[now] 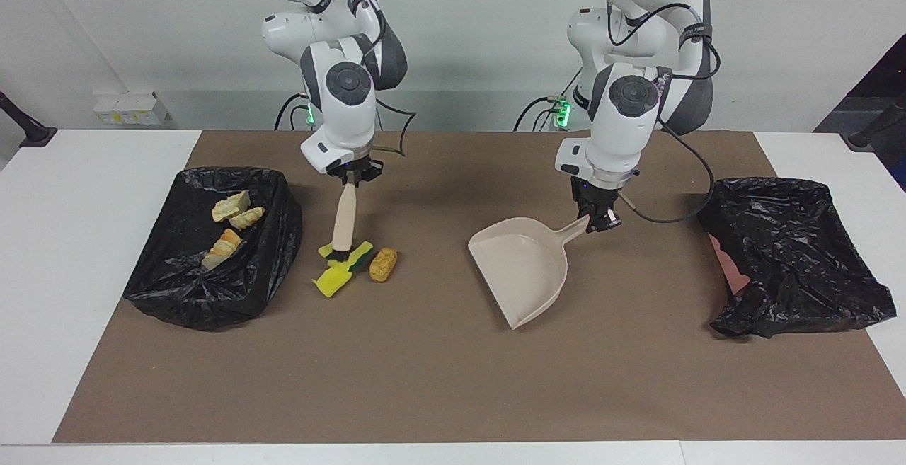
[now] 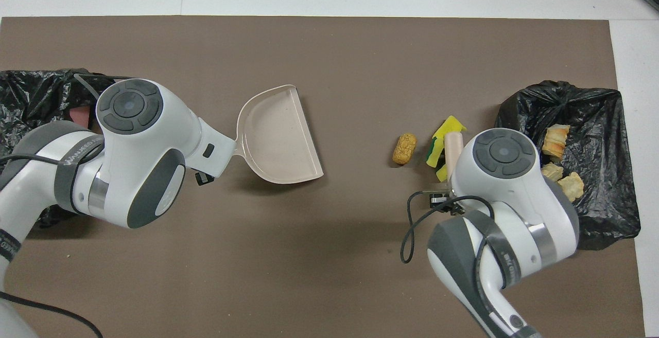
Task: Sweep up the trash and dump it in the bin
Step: 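Move the dustpan toward the sponges while the right gripper brushes them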
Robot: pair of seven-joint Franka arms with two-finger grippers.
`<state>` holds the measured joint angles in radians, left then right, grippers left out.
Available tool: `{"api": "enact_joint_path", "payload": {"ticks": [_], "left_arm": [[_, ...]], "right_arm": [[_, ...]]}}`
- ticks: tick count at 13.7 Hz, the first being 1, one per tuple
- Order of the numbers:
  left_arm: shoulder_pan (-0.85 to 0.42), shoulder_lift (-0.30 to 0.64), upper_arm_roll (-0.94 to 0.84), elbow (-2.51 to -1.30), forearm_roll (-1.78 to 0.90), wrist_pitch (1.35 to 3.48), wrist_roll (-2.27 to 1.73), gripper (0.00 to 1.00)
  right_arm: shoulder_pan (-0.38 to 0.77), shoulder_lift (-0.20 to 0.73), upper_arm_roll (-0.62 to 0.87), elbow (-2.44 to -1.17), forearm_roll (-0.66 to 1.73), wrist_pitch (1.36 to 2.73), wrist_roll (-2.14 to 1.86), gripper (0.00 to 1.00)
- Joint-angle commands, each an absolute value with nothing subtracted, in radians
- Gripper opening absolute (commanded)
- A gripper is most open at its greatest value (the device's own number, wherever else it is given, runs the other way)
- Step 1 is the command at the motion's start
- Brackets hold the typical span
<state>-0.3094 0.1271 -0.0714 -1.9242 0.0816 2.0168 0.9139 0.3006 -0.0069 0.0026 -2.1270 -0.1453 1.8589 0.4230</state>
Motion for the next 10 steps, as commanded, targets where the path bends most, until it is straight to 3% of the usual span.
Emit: {"api": "enact_joint_path", "payload": {"ticks": [1, 5, 10], "left_arm": [[-0.304, 0.086, -0.077, -1.957, 0.133, 1.993, 1.014, 0.0], [-0.308, 0.086, -0.077, -1.977, 0.153, 1.996, 1.108, 0.0], [-0.314, 0.084, -0.077, -1.994, 0.153, 2.003, 1.109, 0.0]], "right_arm": [[0.273, 0.026, 0.015, -2.067, -0.208, 1.839, 0.393, 0.0], [0.25, 0.037, 0.014, -2.02, -0.21, 1.773, 0.362, 0.0], [0.131, 0.015, 0.017, -2.115, -0.181, 1.913, 0.215, 0.0]]}}
